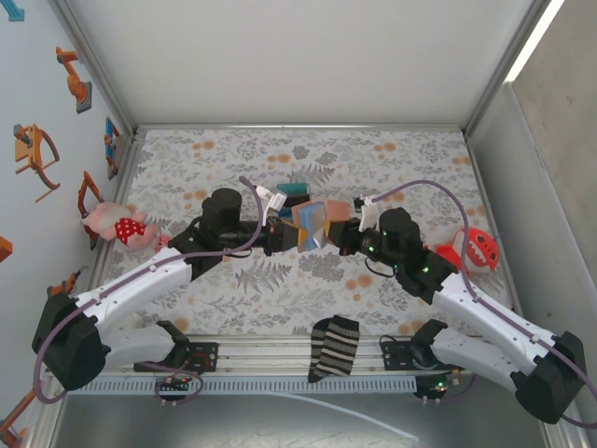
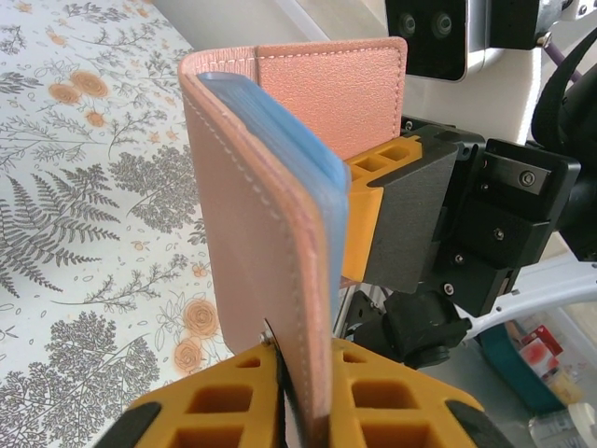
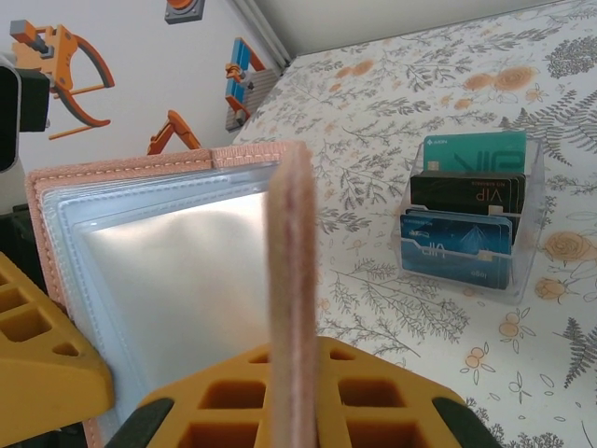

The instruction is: Take the credit cards out of the card holder

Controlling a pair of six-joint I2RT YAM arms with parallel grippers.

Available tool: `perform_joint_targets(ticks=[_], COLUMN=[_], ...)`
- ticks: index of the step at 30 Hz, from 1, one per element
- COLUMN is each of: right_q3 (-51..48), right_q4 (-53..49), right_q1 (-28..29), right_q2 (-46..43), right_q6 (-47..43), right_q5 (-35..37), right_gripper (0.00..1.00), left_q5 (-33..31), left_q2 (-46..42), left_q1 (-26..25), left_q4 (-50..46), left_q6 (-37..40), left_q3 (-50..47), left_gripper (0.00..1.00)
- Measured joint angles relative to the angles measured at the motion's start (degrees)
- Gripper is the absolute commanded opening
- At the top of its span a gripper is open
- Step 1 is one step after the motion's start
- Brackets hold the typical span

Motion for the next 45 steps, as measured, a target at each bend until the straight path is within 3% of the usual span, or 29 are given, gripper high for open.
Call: perform_joint_targets(ticks=[5, 13, 16, 35, 40, 45], right_q3=[0.0, 1.2, 2.27, 4.0, 4.5, 4.61], right_q4=[0.07, -2.01, -3.54, -9.46, -10.03, -10.64], right_q1=[-0.37, -0.31, -0.31, 0.96, 1.2, 1.27], right_q2=[0.0, 0.26, 0.7, 3.52, 4.22, 3.39], right_q6=[-0.98, -4.07, -5.01, -9.29, -9.31, -9.22], right_q5=[-3.32, -6.47, -6.62, -4.63, -3.45, -1.31], right_gripper=[0.33, 0.59, 0.64, 0.68, 0.58, 0.54], left_q5=[-0.11, -0.11, -0.15, -0.15, -0.2, -0.09], left_q2=[0.0, 1.03, 1.84, 4.44, 4.96, 4.94], left_q1=[0.26, 0.44, 0.44, 0.44, 0.55, 0.74], left_q4=[-0.02, 0.15, 0.35, 2.95, 3.08, 3.32], left_q6=[-0.52, -2.91, -4.09, -9.16, -9.49, -9.42], left_q3=[-0.07, 0.11, 0.55, 1.18, 1.18, 1.18], left_gripper=[0.08, 0.06, 0.06, 0.05, 0.03, 0.01])
